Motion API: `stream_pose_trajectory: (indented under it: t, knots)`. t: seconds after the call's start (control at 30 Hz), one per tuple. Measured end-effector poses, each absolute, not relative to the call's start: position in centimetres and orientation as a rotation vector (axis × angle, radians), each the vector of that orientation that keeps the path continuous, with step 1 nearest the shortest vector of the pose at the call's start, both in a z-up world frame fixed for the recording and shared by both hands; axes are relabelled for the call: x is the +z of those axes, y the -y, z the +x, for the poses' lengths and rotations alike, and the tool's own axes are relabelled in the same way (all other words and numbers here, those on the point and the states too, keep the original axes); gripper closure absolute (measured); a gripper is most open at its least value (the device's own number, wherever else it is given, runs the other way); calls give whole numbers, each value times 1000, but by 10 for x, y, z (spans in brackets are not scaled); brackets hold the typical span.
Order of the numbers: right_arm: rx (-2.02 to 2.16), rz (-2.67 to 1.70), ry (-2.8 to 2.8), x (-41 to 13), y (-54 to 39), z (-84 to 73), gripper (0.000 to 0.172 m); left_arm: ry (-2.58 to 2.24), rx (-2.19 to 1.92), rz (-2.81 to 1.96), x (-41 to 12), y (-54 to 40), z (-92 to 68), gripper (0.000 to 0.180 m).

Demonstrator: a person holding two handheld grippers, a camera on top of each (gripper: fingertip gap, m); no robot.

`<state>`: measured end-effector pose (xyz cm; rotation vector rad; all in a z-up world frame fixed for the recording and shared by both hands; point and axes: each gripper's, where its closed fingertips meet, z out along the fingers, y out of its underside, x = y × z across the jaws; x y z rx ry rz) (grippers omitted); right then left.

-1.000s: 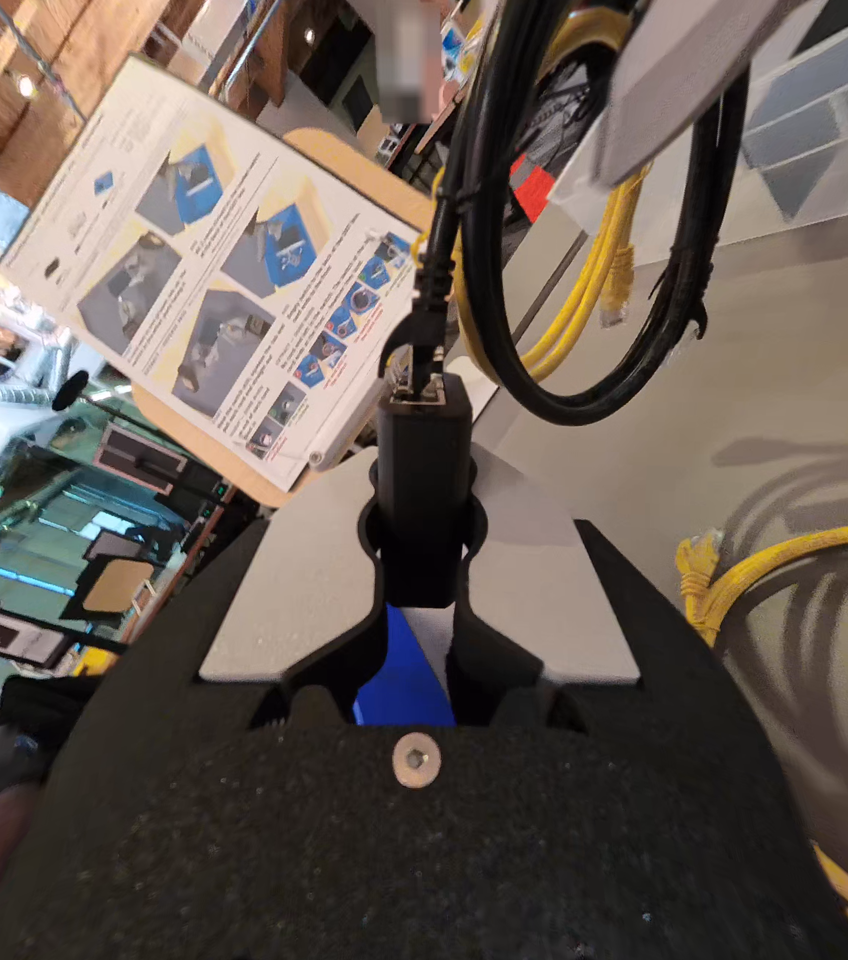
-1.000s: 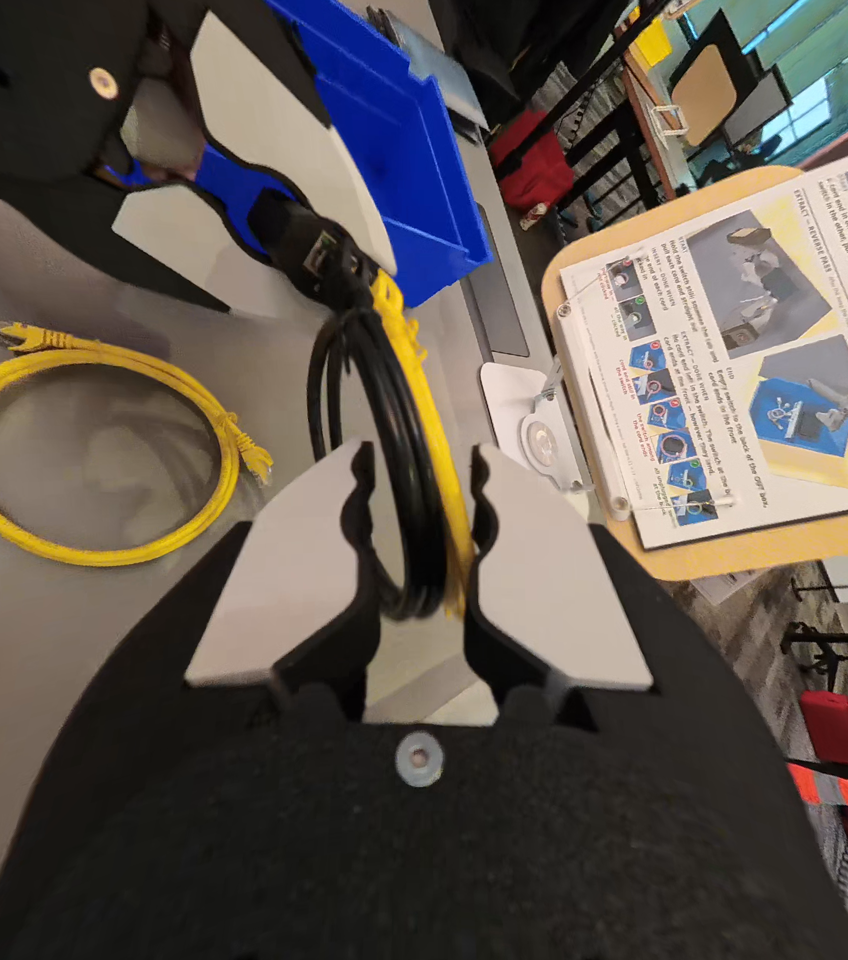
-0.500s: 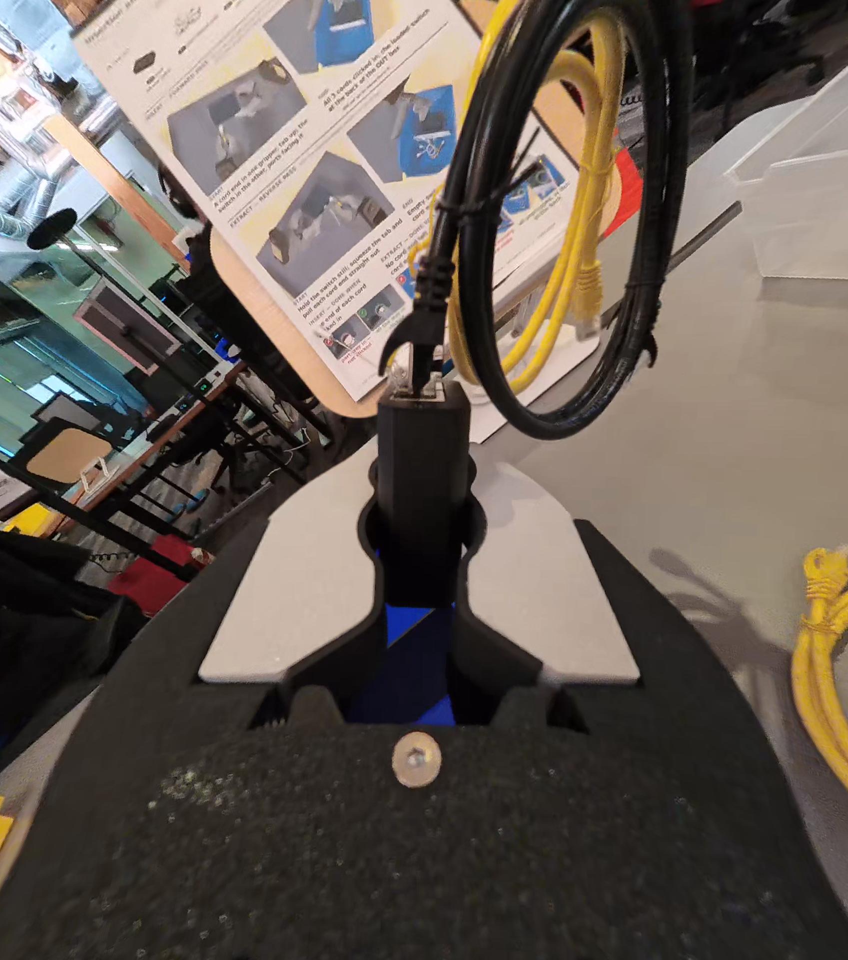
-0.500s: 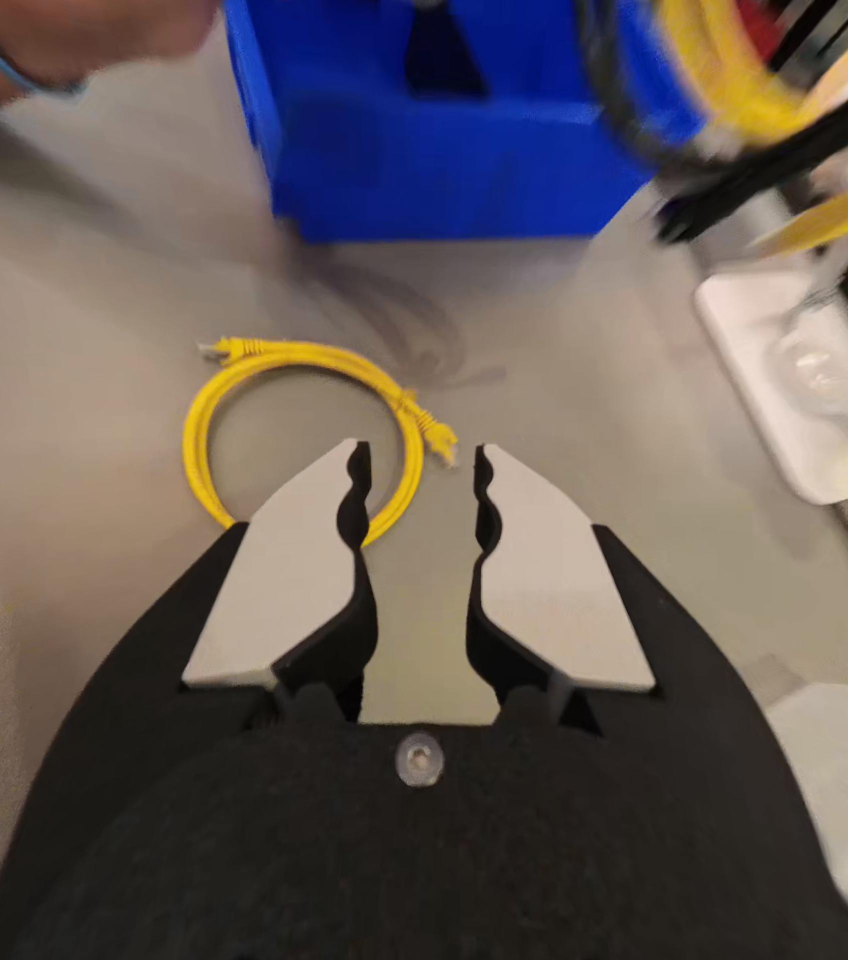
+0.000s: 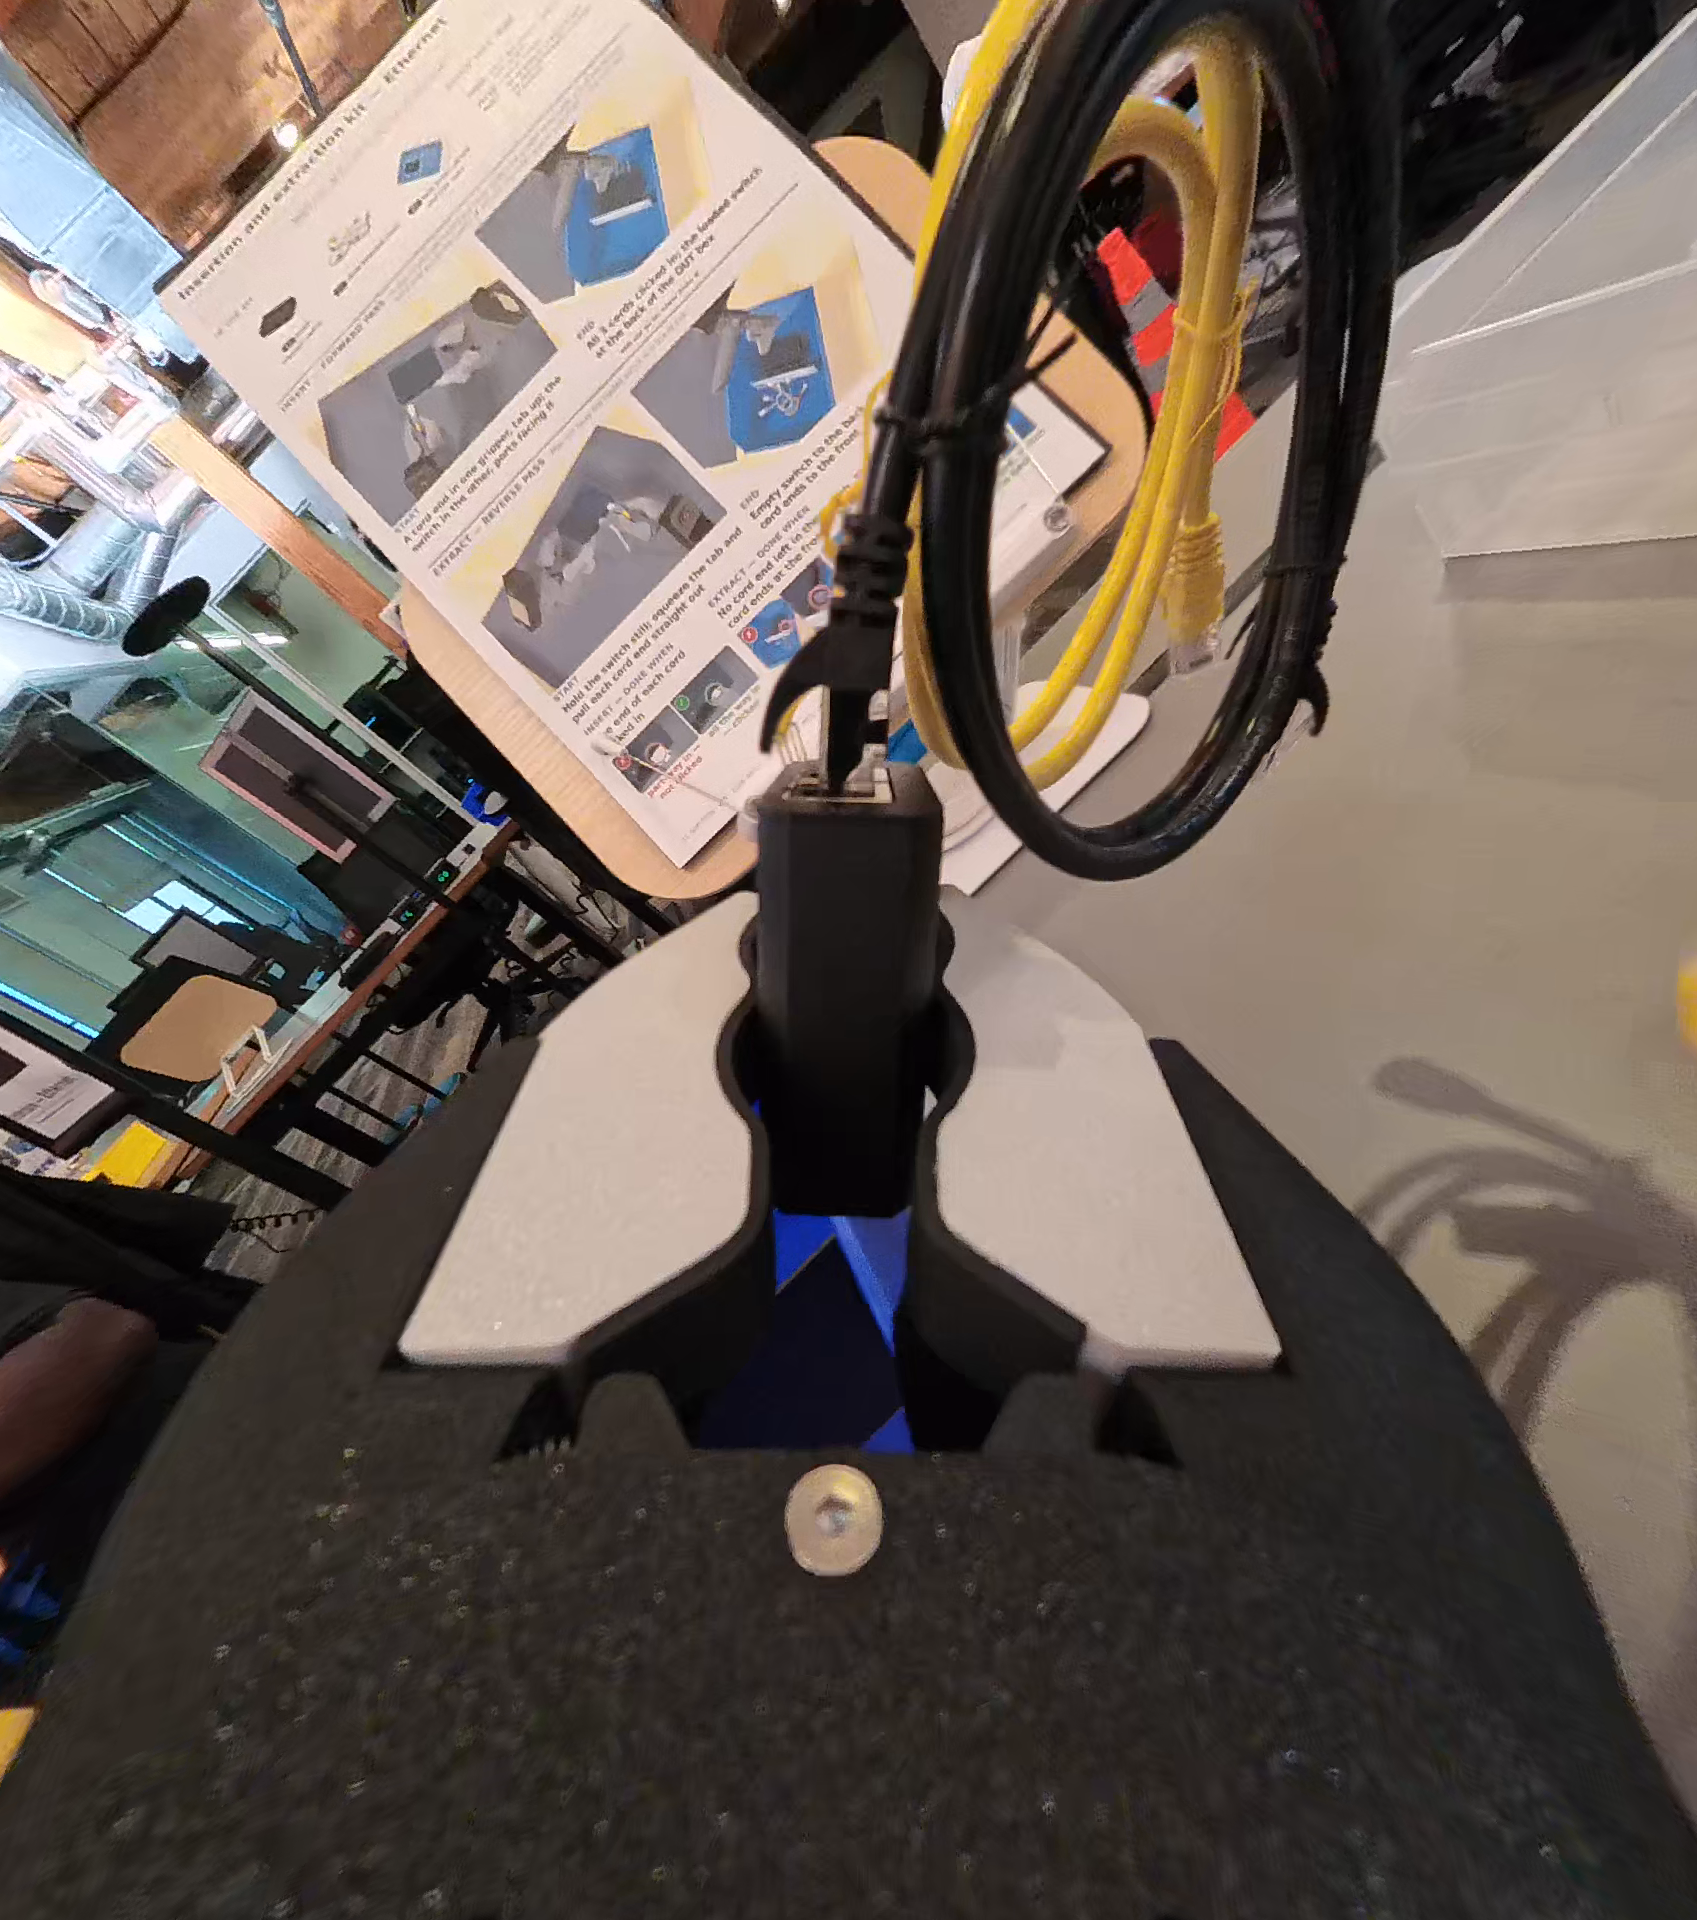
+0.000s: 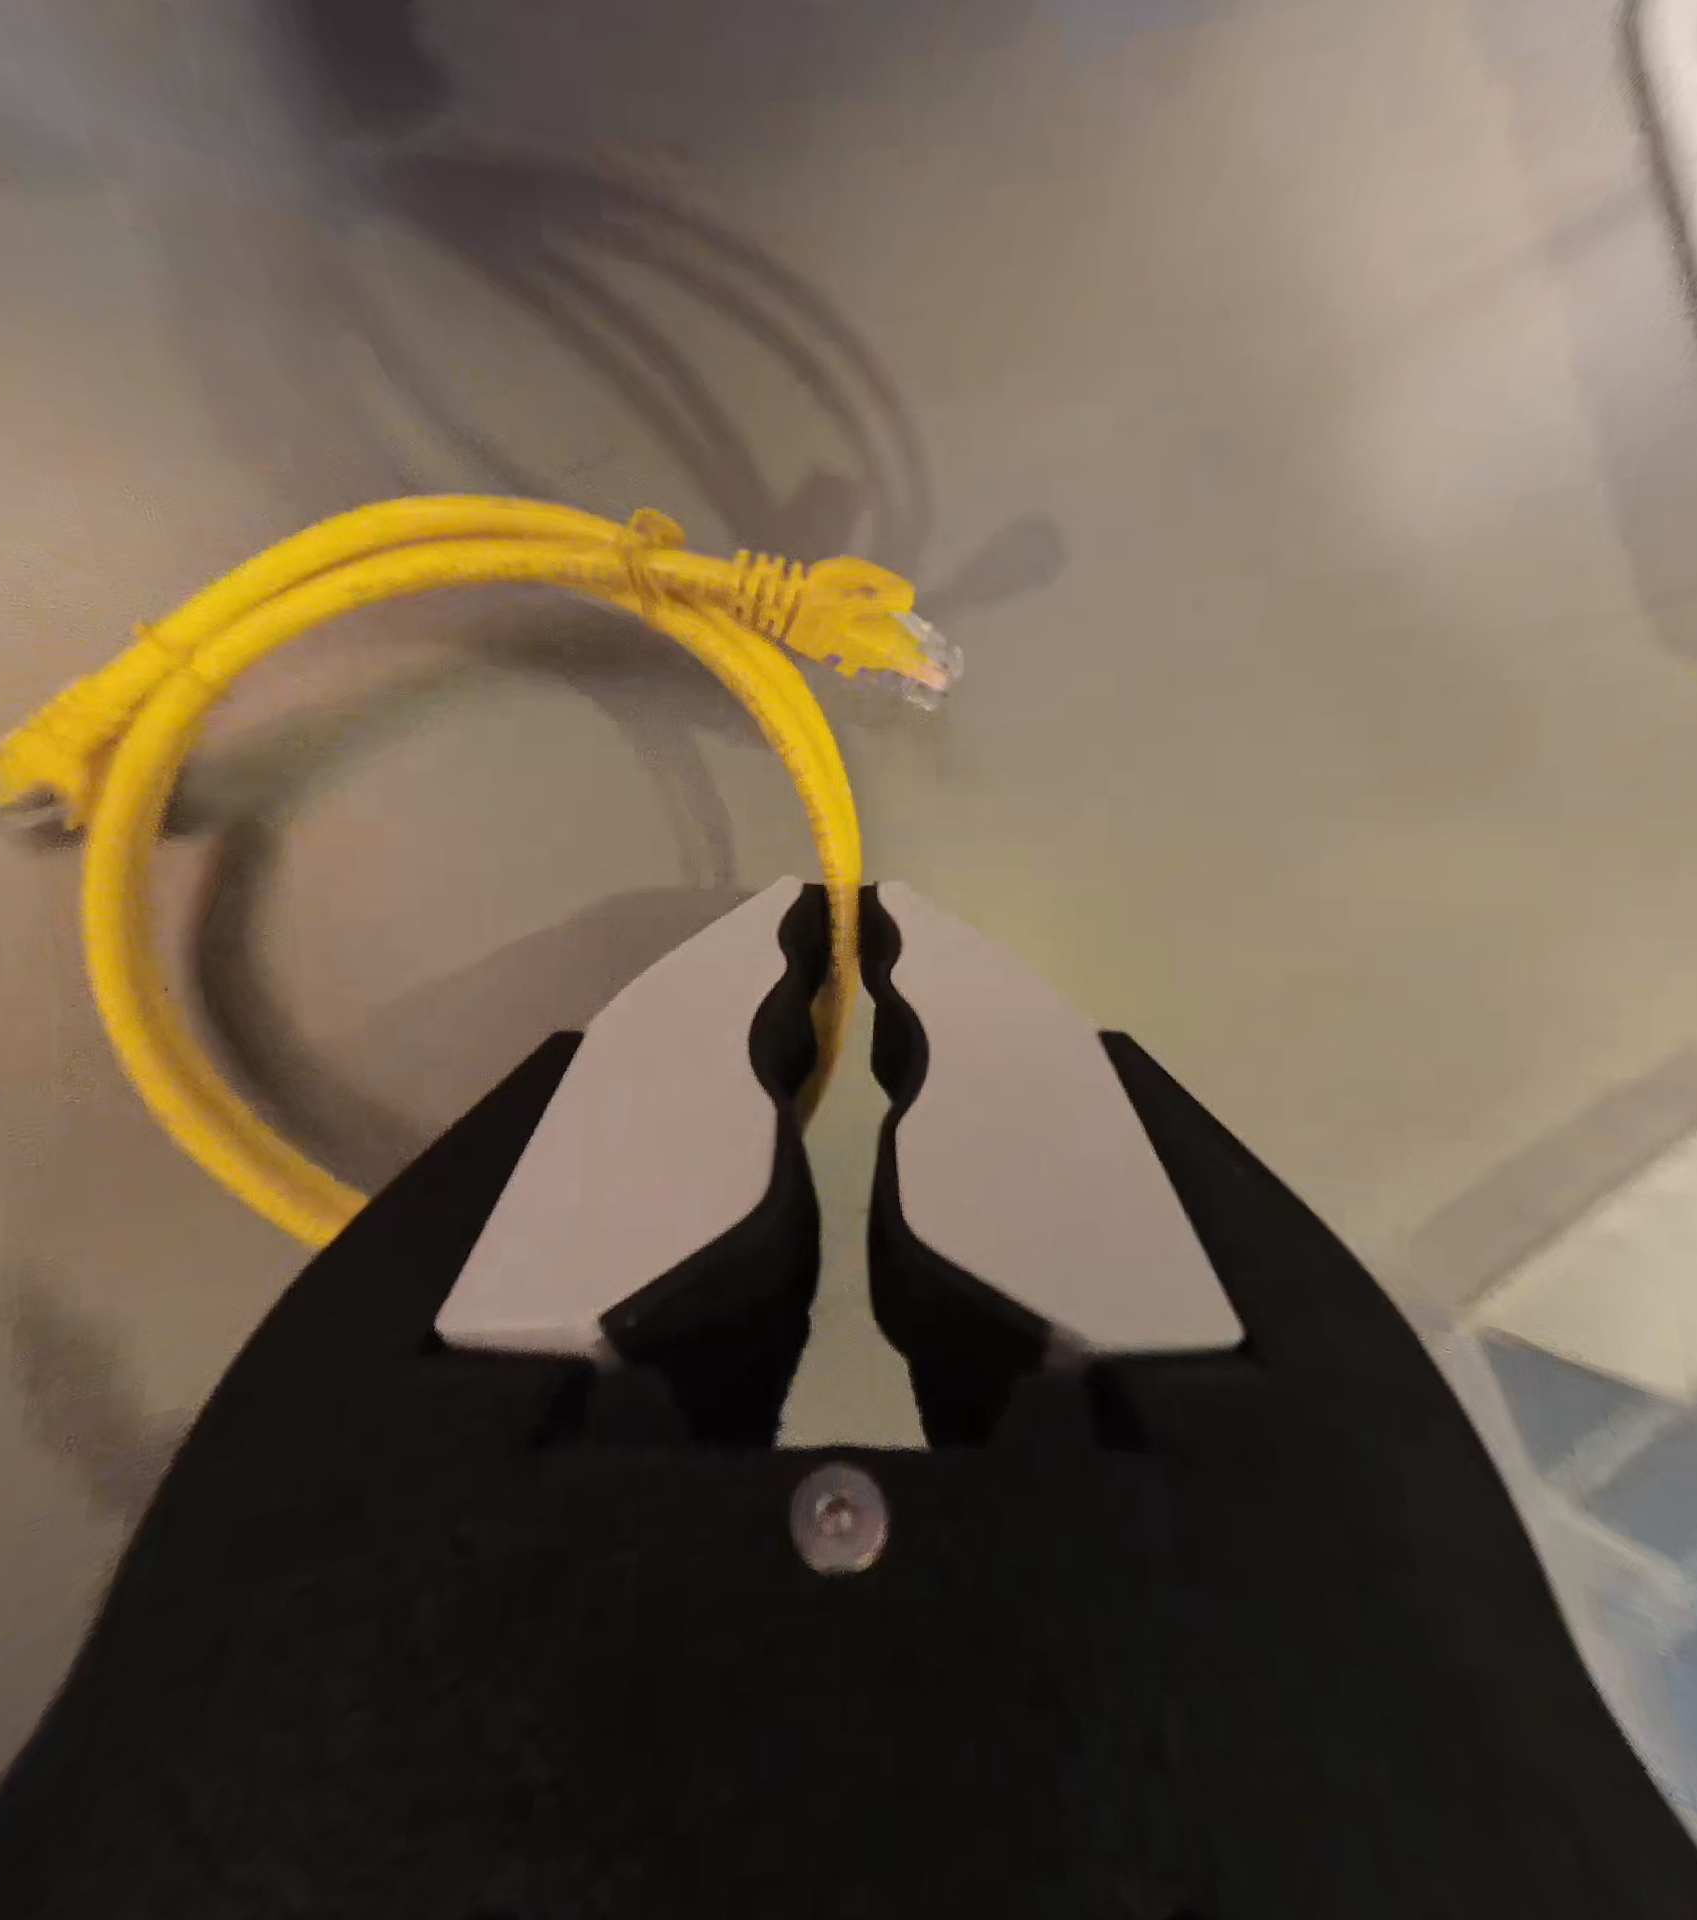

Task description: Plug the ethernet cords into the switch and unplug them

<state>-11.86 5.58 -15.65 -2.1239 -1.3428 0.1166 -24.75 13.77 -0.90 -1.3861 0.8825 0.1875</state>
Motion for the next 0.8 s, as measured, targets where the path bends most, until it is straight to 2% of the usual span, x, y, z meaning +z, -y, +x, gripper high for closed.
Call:
stream_pose_trajectory:
  t: [0.03,0.2,0.3,0.37,0.47,0.67,0.73,0.8]
  knots:
    - [90,-2098,1316,-136,-50,-109,166,-886,179,-1390,-10,-137,-246,156]
    - [-219,-2074,978,-9,-41,21,166,-907,166,-1378,-13,-133,-238,155]
    - [-381,-2217,602,19,-47,140,167,-930,168,-1361,-13,-129,-230,155]
    - [-370,-2314,350,2,-51,196,167,-945,180,-1345,-13,-126,-225,155]
    - [-286,-2474,131,-57,-59,228,166,-963,186,-1333,-15,-122,-219,155]
    - [-253,-2675,69,-142,-71,207,167,-994,203,-1323,-21,-119,-213,155]
    - [-353,-2684,62,-149,-76,211,165,-1007,226,-1297,-19,-116,-212,155]
    - [-317,-2614,68,-139,-86,205,147,-1021,242,-1273,-19,-112,-208,155]
